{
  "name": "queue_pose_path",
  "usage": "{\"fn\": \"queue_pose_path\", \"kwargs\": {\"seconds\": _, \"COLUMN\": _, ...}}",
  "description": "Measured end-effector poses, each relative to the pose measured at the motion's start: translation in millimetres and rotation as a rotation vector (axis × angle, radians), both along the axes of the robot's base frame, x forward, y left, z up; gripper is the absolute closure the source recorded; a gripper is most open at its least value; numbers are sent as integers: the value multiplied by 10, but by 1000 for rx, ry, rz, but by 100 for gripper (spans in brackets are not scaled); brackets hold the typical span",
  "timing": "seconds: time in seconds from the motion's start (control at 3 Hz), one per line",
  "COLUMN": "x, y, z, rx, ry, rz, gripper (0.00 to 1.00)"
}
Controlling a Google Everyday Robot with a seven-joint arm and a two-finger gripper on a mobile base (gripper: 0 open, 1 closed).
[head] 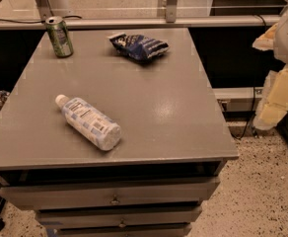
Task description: Place blue plastic bottle upright
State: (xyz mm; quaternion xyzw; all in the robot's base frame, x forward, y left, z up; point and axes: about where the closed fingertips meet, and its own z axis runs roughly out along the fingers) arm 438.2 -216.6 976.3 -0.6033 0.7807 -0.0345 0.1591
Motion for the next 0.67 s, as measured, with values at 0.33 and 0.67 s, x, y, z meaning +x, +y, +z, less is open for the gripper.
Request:
{"fn": "queue_pose_path", "kwargs": {"seconds": 0.33, "x": 0, "y": 0, "z": 0, "rx": 0, "ry": 0, "rz": 0, "gripper": 0}}
{"fn": "queue_pose_path", "kwargs": {"seconds": 0.67, "x": 67, "y": 151, "z": 4, "rx": 43, "ry": -17, "rz": -45, "gripper": 0}}
